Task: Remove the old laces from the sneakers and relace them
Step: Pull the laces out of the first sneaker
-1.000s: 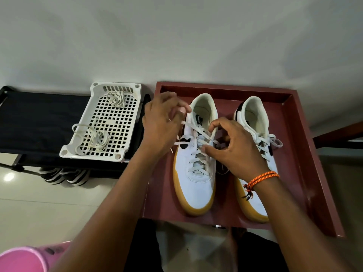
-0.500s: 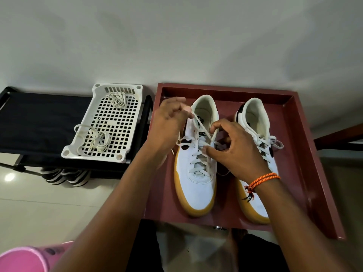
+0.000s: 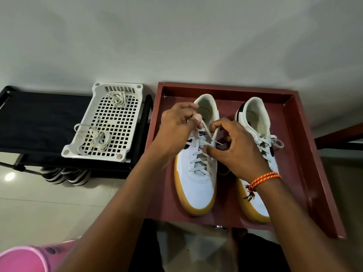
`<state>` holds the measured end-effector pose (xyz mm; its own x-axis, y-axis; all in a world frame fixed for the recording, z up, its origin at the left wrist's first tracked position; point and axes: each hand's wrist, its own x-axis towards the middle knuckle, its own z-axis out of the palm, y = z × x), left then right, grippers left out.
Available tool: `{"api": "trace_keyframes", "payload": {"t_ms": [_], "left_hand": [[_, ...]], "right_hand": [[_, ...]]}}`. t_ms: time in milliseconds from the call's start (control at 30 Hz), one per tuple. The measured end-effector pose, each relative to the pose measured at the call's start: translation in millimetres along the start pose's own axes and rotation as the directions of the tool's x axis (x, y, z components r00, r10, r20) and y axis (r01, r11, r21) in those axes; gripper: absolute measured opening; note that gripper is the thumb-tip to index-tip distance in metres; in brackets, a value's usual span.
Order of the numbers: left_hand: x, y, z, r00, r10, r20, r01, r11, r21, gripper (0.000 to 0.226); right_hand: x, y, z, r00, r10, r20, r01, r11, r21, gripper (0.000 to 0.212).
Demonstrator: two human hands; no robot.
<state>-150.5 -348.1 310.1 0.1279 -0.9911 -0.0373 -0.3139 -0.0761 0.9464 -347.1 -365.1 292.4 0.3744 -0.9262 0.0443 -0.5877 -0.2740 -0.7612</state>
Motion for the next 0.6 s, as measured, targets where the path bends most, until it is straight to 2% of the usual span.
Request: {"api": "trace_keyframes", "payload": {"t_ms": [67,133,233,400,500,533,600], "left_hand": [[-3.5,6.4,-4.6,0.997,-0.076,-0.008,0.072,0.964,-0.255,0.038],[-5.7,12.7,-6.1,0.995,-0.089,0.034,0.096,0.918,-0.385,0.038],[-8.4,19.2,-2.7,0.99,-0.112,0.086,0.14,0.85,-0.508,0.034],[-4.9,14.4,0.0,0.979,-0.202,0.038,0.18,0.752,-0.634,0.031],[-0.2,9.9,-9.0,0.951,-0.295,-0.091,0.17,0.748,-0.642,0.03],[1.6,8.5,-13.3,0.936,-0.318,-0.152,0.171,0.788,-0.591,0.031],[4.2,3.5,-21.3,0.913,-0.309,-0.266,0.206,0.913,-0.353,0.034]], "right_hand": [[-0.5,-0.6,-0.3,1.0,0.009,0.003,-0.009,1.0,0.001,0.044],[-0.9,-1.8,-0.8,1.0,0.011,0.002,-0.011,1.0,-0.008,0.043],[-0.8,-3.6,-1.8,1.0,0.012,-0.001,-0.012,1.0,-0.015,0.043],[-2.8,-5.6,-3.1,1.0,0.029,0.006,-0.029,1.0,0.001,0.042],[-3.5,-7.3,-4.6,0.999,0.039,0.005,-0.039,0.999,-0.001,0.04],[-4.0,-8.1,-4.5,0.999,0.039,0.006,-0.039,0.999,-0.008,0.039],[-5.2,-9.0,-1.1,0.999,0.038,0.006,-0.038,0.999,-0.037,0.035]]}}
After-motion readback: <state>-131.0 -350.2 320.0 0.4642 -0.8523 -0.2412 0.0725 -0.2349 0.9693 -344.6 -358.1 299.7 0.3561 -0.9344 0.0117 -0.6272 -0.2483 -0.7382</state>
